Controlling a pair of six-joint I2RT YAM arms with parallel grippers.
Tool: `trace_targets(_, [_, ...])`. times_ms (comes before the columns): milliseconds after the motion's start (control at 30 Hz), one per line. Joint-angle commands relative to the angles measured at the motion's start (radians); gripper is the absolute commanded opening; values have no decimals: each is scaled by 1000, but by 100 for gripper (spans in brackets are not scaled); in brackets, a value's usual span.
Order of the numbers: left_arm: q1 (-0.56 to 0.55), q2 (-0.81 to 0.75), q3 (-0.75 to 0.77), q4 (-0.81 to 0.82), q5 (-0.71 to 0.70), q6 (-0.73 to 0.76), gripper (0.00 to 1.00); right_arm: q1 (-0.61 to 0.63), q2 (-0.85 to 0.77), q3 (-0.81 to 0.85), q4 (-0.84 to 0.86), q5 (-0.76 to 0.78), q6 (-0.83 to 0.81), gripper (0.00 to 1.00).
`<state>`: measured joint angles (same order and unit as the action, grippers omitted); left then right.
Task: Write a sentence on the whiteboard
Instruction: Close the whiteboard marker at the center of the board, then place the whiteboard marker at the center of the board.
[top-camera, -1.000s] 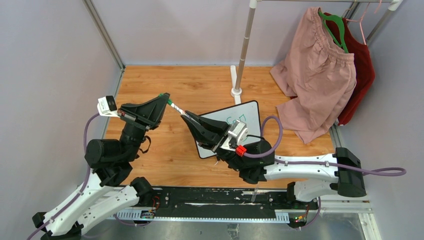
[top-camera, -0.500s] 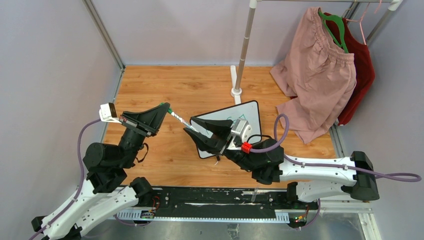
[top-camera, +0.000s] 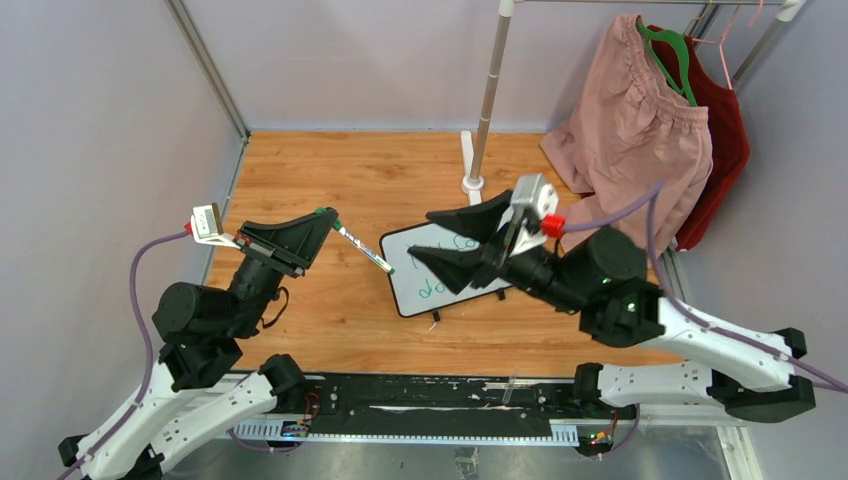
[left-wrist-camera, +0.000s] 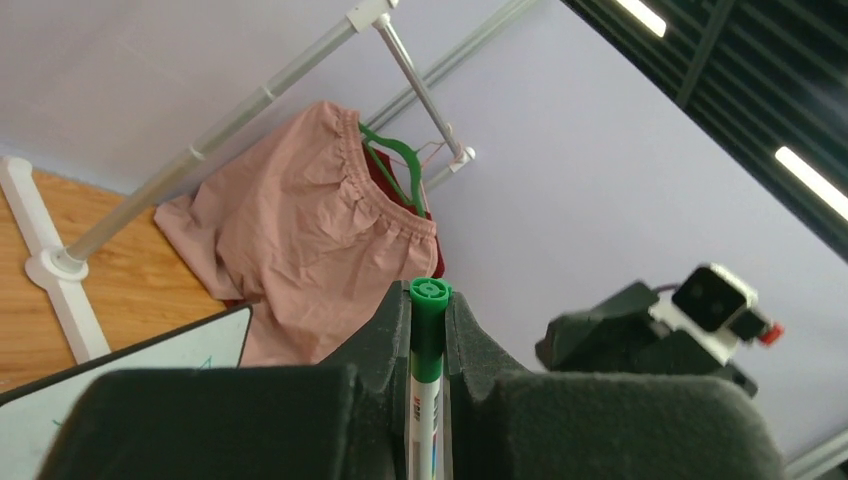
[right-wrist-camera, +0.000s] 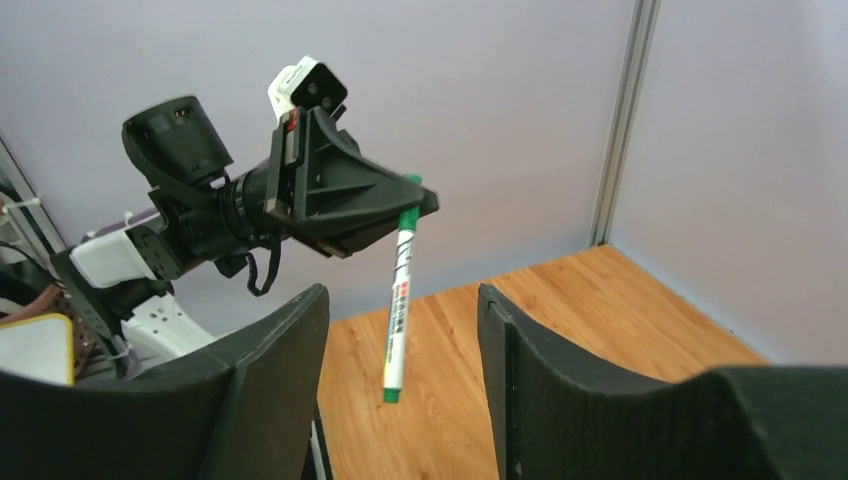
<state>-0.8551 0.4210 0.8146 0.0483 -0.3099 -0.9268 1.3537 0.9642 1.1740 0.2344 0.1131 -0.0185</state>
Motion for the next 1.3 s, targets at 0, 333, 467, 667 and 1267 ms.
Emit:
trace_targets(0, [-9,24,59,-44,124,187,0,-135,24,185,-443,-246,199,60])
trace_targets(333, [-9,98,180,-142,362,393,0,-231,134,200,-462,-513,305,68])
trace_targets(467, [-9,97,196,-176,370,419,0,-231,160,185,-418,-528,317,69])
trace_targets(667, [-9,86,187,-174,380,424,0,-231,182,149,-332,-495,343,71])
trace_targets(1267, [-9,94,151,-96,413,346,0,-231,246,104,-131,-474,426,43])
